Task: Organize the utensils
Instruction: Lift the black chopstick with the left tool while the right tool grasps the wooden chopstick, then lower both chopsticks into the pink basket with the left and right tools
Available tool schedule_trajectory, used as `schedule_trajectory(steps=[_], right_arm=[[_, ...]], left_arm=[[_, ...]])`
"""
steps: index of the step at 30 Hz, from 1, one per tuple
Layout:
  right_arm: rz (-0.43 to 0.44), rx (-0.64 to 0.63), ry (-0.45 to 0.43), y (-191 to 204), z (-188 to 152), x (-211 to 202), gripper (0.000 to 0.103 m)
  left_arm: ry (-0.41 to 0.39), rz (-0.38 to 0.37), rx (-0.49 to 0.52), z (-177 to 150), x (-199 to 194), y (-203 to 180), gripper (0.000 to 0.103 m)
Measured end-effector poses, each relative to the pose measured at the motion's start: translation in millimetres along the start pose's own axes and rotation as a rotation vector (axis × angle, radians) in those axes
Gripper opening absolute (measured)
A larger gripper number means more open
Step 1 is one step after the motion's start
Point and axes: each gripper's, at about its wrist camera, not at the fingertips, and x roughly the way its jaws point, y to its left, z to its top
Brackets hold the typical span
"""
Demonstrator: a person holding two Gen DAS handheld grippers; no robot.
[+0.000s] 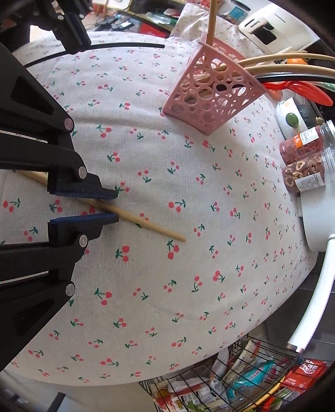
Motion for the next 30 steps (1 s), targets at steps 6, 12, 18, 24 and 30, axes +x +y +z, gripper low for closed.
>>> schedule_trajectory(steps=[6, 12, 18, 24, 30], right_arm=[[0.059, -0.015, -0.088, 9, -1, -25, 0.006], [0.119, -0.014, -0.264, 4, -12, -78, 0.006], [0.17, -0.027, -0.446, 5, -26, -129, 0.006], [0.194, -0.056, -0.606, 14, -21, -174, 0.006], [0.2, -0.091, -0.699, 25, -5, -203, 0.006]], left_arm=[[-0.11, 0.012, 0.025, -8, -35, 5, 0.006], [-0.253, 0.032, 0.058, -8, -73, 1, 0.006], [-0.409, 0.063, 0.08, 1, -103, -9, 0.006], [-0.576, 0.105, 0.11, 12, -132, -21, 0.006], [-0.726, 0.187, 0.147, 31, -150, -34, 0.006]])
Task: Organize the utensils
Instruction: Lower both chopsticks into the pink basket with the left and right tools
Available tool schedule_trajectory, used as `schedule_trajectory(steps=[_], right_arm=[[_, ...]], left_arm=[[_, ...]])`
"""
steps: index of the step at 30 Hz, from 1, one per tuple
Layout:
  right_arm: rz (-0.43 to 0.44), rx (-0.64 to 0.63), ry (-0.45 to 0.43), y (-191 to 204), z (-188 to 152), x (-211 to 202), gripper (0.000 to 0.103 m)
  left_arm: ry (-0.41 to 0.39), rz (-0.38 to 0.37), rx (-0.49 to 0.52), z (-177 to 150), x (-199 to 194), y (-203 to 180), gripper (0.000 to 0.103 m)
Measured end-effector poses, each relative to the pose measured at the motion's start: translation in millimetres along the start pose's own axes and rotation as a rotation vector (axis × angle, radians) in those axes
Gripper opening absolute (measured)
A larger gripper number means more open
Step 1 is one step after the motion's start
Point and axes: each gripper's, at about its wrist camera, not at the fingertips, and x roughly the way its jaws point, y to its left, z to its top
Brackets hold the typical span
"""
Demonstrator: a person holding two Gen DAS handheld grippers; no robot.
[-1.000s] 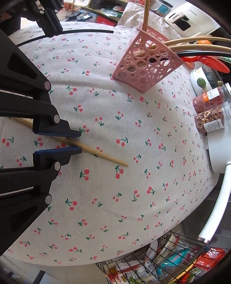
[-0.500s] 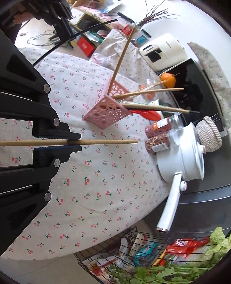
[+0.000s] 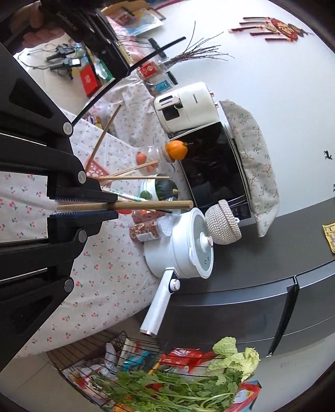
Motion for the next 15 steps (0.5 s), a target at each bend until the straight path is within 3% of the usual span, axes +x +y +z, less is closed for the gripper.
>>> schedule_trajectory(steps=[11, 15], right_arm=[[0.019, 0.031, -0.031, -3, 17, 1, 0.006], [0.014, 0.036, -0.035, -5, 20, 5, 0.006]], left_arm=[[-0.1, 0.072, 0.026, 11, 29, -13, 0.006], [-0.1, 0.093, 0.019, 12, 45, -13, 0.006]])
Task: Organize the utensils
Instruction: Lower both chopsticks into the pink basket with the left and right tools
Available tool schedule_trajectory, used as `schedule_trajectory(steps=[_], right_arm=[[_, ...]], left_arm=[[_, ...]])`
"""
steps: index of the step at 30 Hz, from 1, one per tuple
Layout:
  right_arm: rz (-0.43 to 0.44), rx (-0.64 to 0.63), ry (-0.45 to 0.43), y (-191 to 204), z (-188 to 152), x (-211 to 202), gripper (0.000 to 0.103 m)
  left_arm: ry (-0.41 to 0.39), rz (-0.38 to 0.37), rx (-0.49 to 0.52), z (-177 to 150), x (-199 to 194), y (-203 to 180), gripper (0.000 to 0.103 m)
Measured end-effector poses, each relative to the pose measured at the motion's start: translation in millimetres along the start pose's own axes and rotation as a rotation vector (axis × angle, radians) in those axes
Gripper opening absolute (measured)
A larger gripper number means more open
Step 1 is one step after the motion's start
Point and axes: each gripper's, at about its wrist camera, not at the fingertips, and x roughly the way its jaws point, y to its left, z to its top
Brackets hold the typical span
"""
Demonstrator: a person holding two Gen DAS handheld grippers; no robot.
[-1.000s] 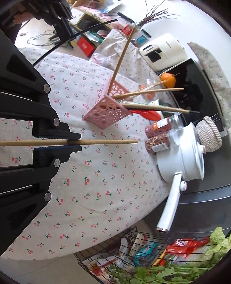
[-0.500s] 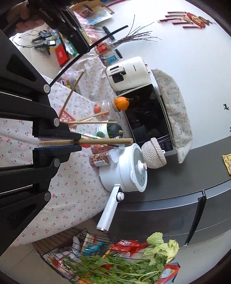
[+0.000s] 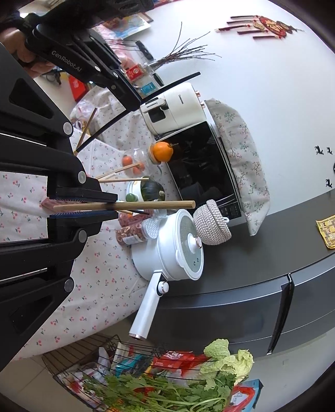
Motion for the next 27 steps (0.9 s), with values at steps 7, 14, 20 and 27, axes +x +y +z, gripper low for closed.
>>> schedule_trajectory(steps=[7, 14, 20, 27], right_arm=[[0.0, 0.01, 0.0, -4, 3, 5, 0.006], [-0.003, 0.01, -0.005, -5, 4, 5, 0.006], [-0.005, 0.01, -0.002, -6, 2, 6, 0.006], [0.012, -0.002, -0.015, -2, 5, 1, 0.006]], left_arm=[[-0.002, 0.033, -0.032, -7, 21, 3, 0.006], [0.07, 0.012, -0.004, -13, 42, -6, 0.006], [0.168, -0.029, -0.026, -17, 50, -6, 0.035], [0.215, -0.049, -0.1, -14, 18, 8, 0.061]])
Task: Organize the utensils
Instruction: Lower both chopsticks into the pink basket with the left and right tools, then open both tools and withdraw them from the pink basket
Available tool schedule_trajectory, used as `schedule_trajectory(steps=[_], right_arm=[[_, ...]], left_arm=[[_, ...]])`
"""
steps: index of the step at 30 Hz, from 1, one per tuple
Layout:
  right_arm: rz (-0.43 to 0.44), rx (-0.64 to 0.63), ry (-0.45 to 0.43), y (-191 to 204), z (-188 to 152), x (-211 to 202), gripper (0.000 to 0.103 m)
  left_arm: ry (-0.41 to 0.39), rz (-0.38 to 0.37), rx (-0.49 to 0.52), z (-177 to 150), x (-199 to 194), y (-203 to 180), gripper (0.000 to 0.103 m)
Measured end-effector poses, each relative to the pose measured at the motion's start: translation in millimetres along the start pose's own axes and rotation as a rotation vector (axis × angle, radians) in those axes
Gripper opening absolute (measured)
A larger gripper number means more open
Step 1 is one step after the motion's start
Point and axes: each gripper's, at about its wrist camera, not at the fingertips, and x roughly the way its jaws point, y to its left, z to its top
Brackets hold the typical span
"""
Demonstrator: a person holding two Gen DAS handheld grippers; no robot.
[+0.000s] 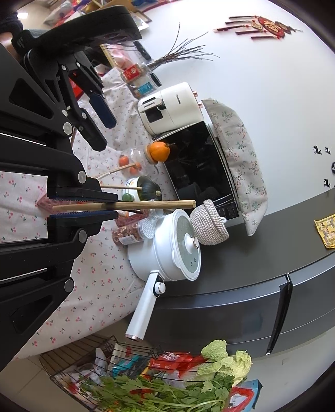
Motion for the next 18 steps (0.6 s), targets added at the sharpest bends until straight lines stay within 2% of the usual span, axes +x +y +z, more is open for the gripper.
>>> schedule_trajectory(steps=[2, 8, 13, 18], right_arm=[[0.012, 0.001, -0.006, 3, 2, -1, 0.006], [0.053, 0.002, -0.022, 18, 7, 7, 0.006], [0.071, 0.006, -0.016, 29, 6, 24, 0.006], [0.06, 0.04, 0.051, 29, -1, 55, 0.006]], left_arm=[[0.04, 0.005, -0.037, -5, -9, 8, 0.073], [0.145, -0.012, -0.134, -28, -27, 30, 0.085], [0.207, -0.016, -0.164, -46, -27, 43, 0.086], [0.255, -0.004, -0.174, -56, -21, 51, 0.086]])
